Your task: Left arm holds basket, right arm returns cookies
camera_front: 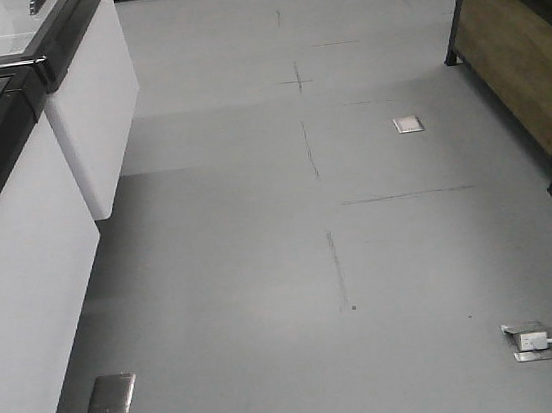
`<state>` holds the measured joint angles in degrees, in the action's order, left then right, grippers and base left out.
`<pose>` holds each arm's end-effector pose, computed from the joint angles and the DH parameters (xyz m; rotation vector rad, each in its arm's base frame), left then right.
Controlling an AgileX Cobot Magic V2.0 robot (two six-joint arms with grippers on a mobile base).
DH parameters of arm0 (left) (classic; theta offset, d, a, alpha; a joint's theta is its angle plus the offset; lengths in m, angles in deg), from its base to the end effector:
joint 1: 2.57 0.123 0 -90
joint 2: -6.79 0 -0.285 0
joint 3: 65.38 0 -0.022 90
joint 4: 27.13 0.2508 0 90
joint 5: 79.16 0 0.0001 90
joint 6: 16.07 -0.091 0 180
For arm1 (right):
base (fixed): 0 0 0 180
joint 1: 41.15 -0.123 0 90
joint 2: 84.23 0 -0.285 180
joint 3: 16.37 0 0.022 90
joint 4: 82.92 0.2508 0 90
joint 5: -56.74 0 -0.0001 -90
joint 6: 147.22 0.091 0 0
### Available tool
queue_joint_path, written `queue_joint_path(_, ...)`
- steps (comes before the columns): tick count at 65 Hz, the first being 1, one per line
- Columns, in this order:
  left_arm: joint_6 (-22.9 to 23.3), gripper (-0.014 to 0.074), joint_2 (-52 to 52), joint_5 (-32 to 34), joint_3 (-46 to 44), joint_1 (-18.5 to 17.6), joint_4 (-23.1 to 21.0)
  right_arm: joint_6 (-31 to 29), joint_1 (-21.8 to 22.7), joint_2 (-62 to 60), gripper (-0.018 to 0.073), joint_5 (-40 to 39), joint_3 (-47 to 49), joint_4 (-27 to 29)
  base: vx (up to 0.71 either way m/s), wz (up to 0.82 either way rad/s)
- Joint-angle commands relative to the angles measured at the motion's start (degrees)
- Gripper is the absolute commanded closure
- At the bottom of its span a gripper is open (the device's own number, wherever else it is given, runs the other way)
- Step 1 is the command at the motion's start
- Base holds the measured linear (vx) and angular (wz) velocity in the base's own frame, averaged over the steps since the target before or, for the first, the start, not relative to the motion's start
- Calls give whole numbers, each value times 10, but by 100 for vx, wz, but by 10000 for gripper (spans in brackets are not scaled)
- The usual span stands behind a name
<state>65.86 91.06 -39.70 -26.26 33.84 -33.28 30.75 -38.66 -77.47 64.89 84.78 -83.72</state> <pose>0.2244 0.1732 0.2962 -1.3474 0.6656 -0.6610 0.0561 -0.0026 0.1916 -0.0032 1.6369 -0.0726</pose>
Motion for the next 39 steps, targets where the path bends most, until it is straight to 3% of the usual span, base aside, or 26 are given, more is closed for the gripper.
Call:
queue_joint_path(1,4,142,-3,54,-28,-4,7,-3,2,-3,566,-43,-10,-3,0,0)
queue_joint_path(11,18,178,3,57,-56,-4,42,-3,2,-3,566,-43,-10,-3,0,0)
queue_joint_path(39,19,328,3,32,-61,-4,41,-3,2,-3,566,-43,-10,-3,0,0)
